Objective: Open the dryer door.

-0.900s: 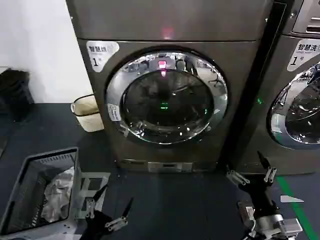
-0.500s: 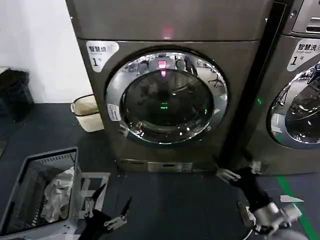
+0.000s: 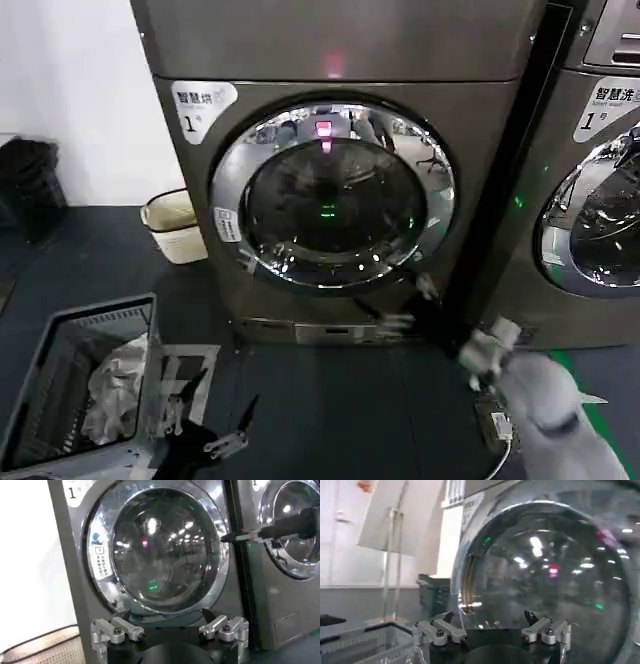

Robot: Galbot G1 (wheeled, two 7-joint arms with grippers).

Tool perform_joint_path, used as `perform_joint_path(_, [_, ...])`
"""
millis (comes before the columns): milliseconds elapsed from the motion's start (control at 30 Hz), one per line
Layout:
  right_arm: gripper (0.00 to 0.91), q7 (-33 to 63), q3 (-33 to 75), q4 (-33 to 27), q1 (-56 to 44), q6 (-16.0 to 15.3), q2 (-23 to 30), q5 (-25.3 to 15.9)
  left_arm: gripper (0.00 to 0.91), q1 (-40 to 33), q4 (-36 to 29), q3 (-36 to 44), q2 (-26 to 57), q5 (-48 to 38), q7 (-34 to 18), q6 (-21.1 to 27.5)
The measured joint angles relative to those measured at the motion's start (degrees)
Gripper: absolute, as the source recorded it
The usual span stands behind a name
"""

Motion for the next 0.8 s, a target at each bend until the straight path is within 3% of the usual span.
perform_joint_path(367, [0.907, -0.32, -11.2, -11.55, 12.9, -0.16, 8.48, -2.75, 0.907, 0.29, -0.17, 0.27, -0.04, 0.12, -0.01, -0.33])
perform_joint_path(800, [0.907, 1.23, -14.96, -21.84, 18.6, 0.84, 17.3, -5.07, 0.907, 0.44, 0.48, 0.44, -0.06, 0.32, -0.2, -0.68])
